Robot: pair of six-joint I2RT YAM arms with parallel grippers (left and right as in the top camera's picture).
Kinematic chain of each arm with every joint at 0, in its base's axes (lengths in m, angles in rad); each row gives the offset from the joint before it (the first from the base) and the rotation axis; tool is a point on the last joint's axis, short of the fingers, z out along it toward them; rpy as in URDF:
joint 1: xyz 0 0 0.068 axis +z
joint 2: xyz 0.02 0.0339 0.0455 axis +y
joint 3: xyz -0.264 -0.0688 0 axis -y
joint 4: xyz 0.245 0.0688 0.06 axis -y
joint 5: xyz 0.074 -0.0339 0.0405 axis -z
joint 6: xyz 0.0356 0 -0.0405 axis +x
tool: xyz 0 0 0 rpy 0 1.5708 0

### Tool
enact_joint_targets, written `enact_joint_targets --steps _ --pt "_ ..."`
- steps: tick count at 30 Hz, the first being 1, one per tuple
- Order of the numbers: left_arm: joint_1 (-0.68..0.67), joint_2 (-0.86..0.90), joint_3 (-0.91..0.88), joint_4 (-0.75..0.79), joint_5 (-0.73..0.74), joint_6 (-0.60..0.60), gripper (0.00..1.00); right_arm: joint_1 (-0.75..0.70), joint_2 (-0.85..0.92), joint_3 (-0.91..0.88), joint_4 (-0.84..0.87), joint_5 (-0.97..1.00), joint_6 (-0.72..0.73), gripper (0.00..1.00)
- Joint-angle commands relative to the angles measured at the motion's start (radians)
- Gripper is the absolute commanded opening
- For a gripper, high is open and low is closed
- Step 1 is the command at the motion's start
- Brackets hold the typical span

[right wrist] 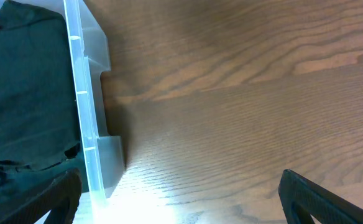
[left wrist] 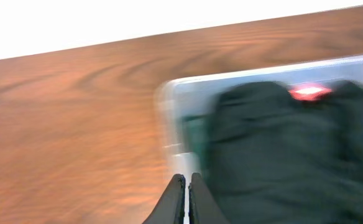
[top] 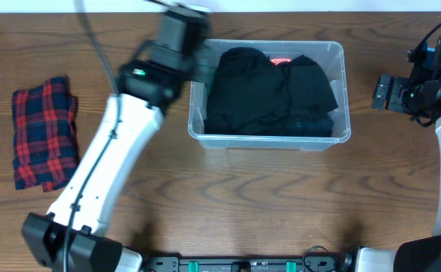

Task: Pack container
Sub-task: 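Swing the left gripper left out of the bin toward the plaid shirt, then lower the left gripper onto the plaid shirt and grasp its edge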

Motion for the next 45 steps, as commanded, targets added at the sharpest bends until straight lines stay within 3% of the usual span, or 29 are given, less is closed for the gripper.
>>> enact_joint_targets --steps 1,13,14,17,19,23,27,32,45 --pt "0.148 -0.031 0.002 -0.054 -0.065 -0.009 0.06 -0.006 0.002 0.003 0.000 0.003 0.011 0.99" --pt "0.634 -0.030 0.000 -0.085 -0.217 -0.009 0.08 -0.006 0.001 0.003 0.000 0.003 0.011 0.99" --pt "0.673 -0.030 0.000 -0.085 -0.217 -0.009 0.12 -0.006 0.001 0.003 0.000 0.003 0.011 0.99" --pt "0.779 -0.021 -0.006 -0.087 -0.217 -0.009 0.56 -0.006 0.001 0.003 0.000 0.003 0.011 0.99" --pt "0.843 -0.009 -0.008 -0.092 -0.217 -0.009 0.58 -0.006 0.002 0.003 0.000 0.003 0.011 0.99" --pt "0.940 0.027 -0.008 -0.088 -0.209 -0.009 0.80 -0.006 0.001 0.003 0.000 0.003 0.011 0.99" --pt "0.993 0.089 -0.008 -0.077 -0.206 -0.009 0.92 -0.006 0.001 0.003 0.000 0.003 0.011 0.99" --pt "1.023 0.206 -0.008 -0.048 -0.206 -0.007 0.98 -0.006 0.002 0.003 0.000 0.003 0.011 0.99" --pt "1.044 0.348 -0.008 0.019 -0.206 0.027 0.98 -0.006 0.001 0.003 0.000 0.003 0.011 0.99"
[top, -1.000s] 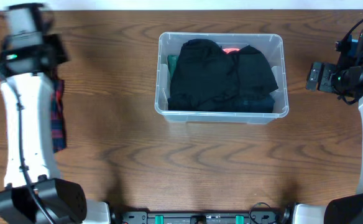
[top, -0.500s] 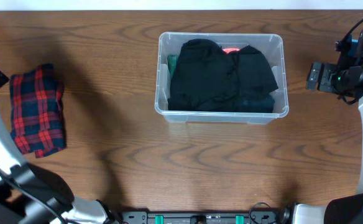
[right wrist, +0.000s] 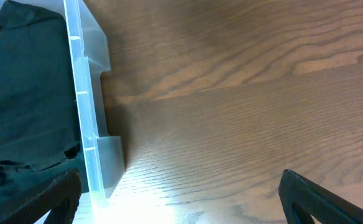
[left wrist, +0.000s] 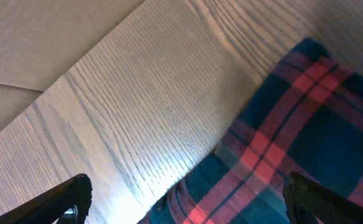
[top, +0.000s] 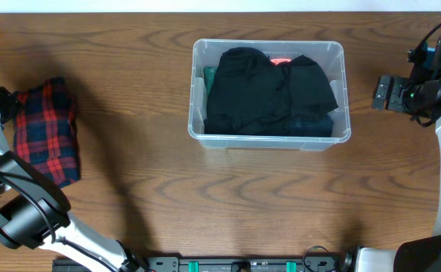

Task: Pack container
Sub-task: 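Lower the left gripper onto the plaid shirt and grasp its edge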

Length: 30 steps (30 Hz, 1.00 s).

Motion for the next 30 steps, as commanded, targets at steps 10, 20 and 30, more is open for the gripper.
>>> enact_joint_targets --steps 10,20,30 --pt "0.068 0.081 -0.005 -0.003 -0.005 -0.021 0.98 -0.006 0.001 0.003 -0.001 0.003 0.011 0.99" --pt "0.090 0.101 -0.050 -0.018 0.005 -0.041 0.96 -0.006 0.001 0.003 -0.001 0.003 0.011 0.99" --pt "0.090 0.123 -0.132 -0.030 0.238 -0.123 0.92 -0.006 0.001 0.003 -0.001 0.003 0.011 0.99"
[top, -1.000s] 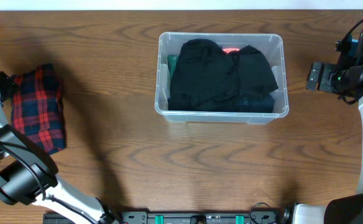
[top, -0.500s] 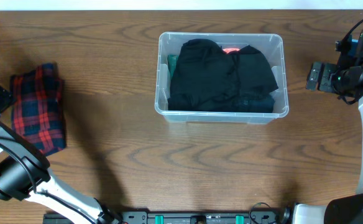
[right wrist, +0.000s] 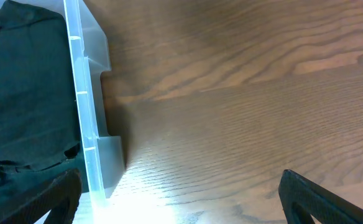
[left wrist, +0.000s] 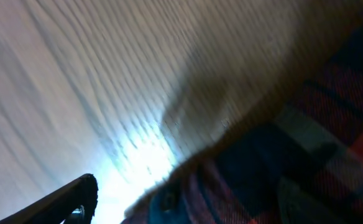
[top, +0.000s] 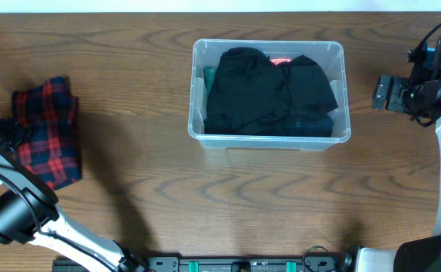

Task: Pack container
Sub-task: 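Lower the left gripper onto the plaid shirt and grasp its edge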

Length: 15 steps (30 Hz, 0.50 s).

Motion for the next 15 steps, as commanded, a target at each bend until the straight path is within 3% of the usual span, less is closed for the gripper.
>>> enact_joint_targets --steps 1,6,15 --pt "-0.003 0.027 -0.018 -0.033 0.153 -0.032 0.92 -0.006 0.001 0.003 -0.001 0.003 0.011 0.99" --pt "-0.004 0.026 -0.018 -0.077 0.352 -0.032 0.86 -0.006 0.001 0.003 -0.001 0.003 0.011 0.99" --pt "-0.002 -0.020 -0.004 -0.078 0.358 -0.046 0.84 -0.006 0.001 0.003 -0.001 0.003 0.011 0.99"
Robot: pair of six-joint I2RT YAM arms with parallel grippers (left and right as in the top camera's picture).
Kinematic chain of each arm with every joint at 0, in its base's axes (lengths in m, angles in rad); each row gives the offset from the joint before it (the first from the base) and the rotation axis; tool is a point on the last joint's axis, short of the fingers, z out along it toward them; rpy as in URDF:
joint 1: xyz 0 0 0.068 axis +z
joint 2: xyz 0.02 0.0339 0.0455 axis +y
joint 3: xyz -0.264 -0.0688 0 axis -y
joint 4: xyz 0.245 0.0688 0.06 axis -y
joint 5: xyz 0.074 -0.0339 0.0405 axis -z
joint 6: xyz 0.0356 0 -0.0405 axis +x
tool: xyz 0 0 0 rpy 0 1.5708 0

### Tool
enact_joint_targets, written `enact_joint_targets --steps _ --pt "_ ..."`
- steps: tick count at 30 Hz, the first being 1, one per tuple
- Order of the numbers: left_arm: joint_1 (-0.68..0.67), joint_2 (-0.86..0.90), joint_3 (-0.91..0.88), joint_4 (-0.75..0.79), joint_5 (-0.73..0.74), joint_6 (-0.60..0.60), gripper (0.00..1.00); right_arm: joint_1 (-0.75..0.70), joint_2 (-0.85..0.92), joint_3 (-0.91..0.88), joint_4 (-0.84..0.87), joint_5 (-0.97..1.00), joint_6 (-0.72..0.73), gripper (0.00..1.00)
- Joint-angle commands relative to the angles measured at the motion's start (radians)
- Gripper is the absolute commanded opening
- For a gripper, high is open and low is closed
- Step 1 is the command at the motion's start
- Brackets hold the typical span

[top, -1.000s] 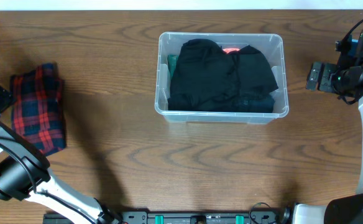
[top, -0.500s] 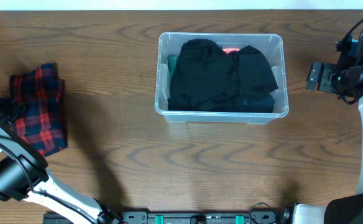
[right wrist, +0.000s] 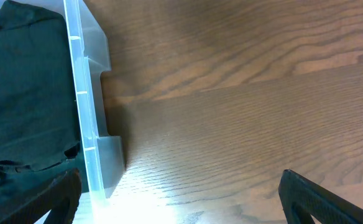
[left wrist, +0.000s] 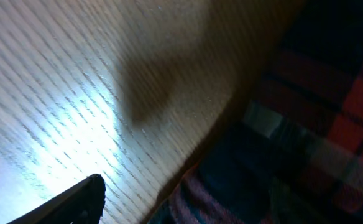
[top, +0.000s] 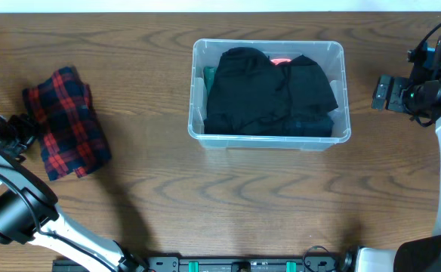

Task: Pack container
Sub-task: 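Lower the left gripper onto the plaid shirt and grasp its edge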

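A folded red-and-navy plaid cloth (top: 66,122) lies askew on the table at the left. My left gripper (top: 23,127) is at its left edge. In the left wrist view the plaid cloth (left wrist: 306,112) fills the right side and reaches between the wide-apart fingers of the left gripper (left wrist: 188,196); only the left finger (left wrist: 76,199) shows. The clear plastic container (top: 343,91) stands mid-table with black clothes (top: 269,91) and a bit of red inside. My right gripper (top: 380,92) hangs open to the right of it, empty.
Bare wood table (top: 228,196) lies between the cloth and the container. In the right wrist view the container wall (right wrist: 85,112) is at the left, with the right gripper (right wrist: 181,208) over bare wood. The table's far edge runs along the top.
The plaid cloth has shifted to the right and turned, its lower end now swung out toward the table's middle. My left gripper sits slightly further right against it. The right arm has not moved.
My left gripper was shut at the container's far left corner. Then it was open at the left edge of the table beside the plaid cloth. It then sat low on the cloth's edge, and now the cloth lies shifted right and turned.
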Motion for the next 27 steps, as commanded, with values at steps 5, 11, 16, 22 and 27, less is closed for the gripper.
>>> enact_joint_targets --steps 5,11,16,22,27 --pt "-0.005 -0.093 0.031 0.006 0.041 -0.021 0.80 -0.006 0.001 0.003 -0.001 0.002 0.011 0.99" --pt "-0.024 -0.176 0.031 0.045 0.056 -0.033 0.80 -0.006 0.001 0.003 -0.001 0.002 0.011 0.99" --pt "-0.053 -0.161 0.029 0.099 0.056 0.047 0.96 -0.006 0.001 0.003 -0.001 0.002 0.011 0.99" --pt "-0.058 -0.130 0.029 0.109 0.113 0.153 0.98 -0.006 0.001 0.003 -0.001 0.002 0.011 0.99" --pt "-0.052 -0.103 0.029 0.119 0.126 0.182 0.98 -0.006 0.001 0.003 -0.001 0.002 0.011 0.99"
